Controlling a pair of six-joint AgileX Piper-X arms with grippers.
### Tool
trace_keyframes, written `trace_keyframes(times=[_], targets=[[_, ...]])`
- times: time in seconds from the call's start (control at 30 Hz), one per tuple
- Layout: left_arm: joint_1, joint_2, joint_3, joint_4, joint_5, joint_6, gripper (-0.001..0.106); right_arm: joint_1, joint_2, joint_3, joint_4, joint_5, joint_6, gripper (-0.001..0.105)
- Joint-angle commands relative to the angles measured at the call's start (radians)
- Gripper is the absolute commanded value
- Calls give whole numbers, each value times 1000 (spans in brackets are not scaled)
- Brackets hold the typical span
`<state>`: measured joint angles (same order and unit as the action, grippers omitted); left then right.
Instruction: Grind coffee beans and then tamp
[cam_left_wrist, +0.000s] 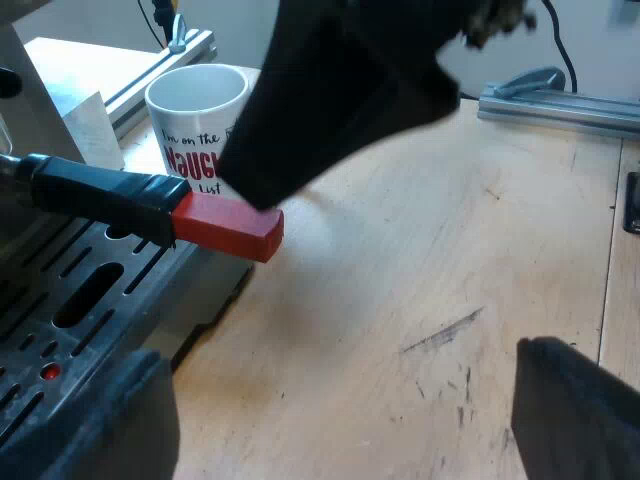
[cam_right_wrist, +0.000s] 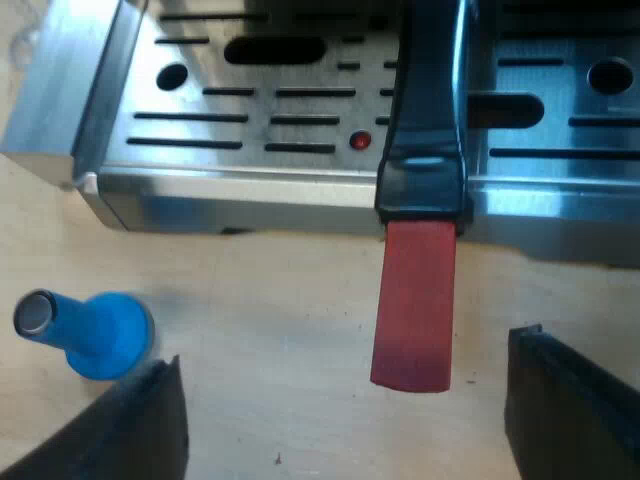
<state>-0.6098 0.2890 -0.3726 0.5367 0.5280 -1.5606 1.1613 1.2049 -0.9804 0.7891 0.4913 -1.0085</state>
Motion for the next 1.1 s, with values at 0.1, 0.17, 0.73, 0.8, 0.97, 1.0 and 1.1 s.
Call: trace_keyframes(times=[0.1,0.17,0.73,0.8,0.97,1.0,1.1], targets=[[-4,-5,-5,3,4,-10,71,-42,23,-11,8,-11,-13,67],[-4,-5,-5,3,4,-10,71,-67,30,-11,8,-34,-13,67],[-4,-5,-5,3,4,-10,71,-114,174,-4,-91,-60,-73,67],[-4,-5,-5,3,4,-10,71,-132,191,-4,-113,-60,-73,67],[-4,-5,-5,3,4,-8,71,-165,216,-4,-150,-82,-75,67],[-4,-5,-5,3,4,-5,71,-170,223,-4,-153,-94,-78,67],[-4,-5,-5,3,4,-5,71,-170,238,4,-162,-94,-80,67]])
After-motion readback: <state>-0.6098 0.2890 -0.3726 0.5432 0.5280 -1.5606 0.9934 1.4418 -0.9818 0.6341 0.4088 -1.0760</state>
